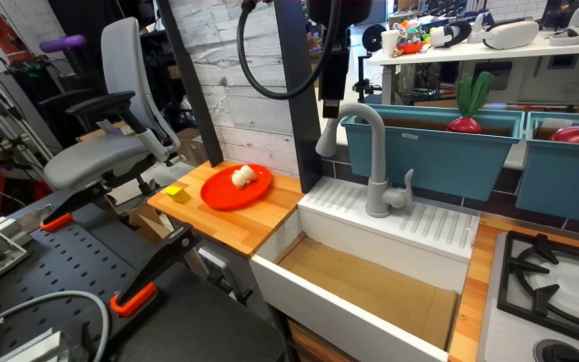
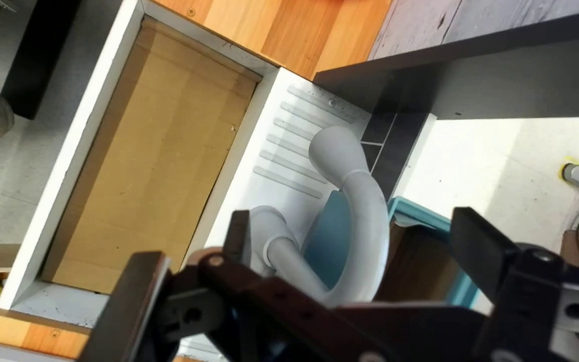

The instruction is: Move the faucet to the center of the sink.

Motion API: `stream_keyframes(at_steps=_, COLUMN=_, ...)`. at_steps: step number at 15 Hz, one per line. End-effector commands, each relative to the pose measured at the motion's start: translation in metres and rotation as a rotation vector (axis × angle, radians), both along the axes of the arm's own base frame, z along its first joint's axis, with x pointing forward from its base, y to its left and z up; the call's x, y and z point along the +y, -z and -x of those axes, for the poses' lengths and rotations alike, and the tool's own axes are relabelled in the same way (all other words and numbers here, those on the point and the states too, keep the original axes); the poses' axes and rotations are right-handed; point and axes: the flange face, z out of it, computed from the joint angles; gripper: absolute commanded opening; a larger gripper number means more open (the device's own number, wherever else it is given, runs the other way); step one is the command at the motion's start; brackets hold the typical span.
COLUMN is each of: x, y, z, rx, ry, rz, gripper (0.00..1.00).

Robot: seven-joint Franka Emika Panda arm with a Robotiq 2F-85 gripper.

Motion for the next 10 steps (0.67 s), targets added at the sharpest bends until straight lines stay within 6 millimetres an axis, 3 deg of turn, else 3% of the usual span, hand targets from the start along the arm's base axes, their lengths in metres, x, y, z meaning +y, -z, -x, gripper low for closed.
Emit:
stream_keyframes(at_steps=1, x=0.002, y=0.019, z=-0.019, rx=-0.002, ry=0.047, rz=0.012, gripper=1.0)
stream_keyframes(at_steps=9, x=0.01, y=0.034, z=-0.035, rx=0.017, ry=0.072, rz=-0.012, gripper=1.0)
stream_keyframes(at_steps=10, x=0.011, y=0.035, z=-0.037, rx=0.021, ry=0.067, rz=-0.005, gripper=0.75)
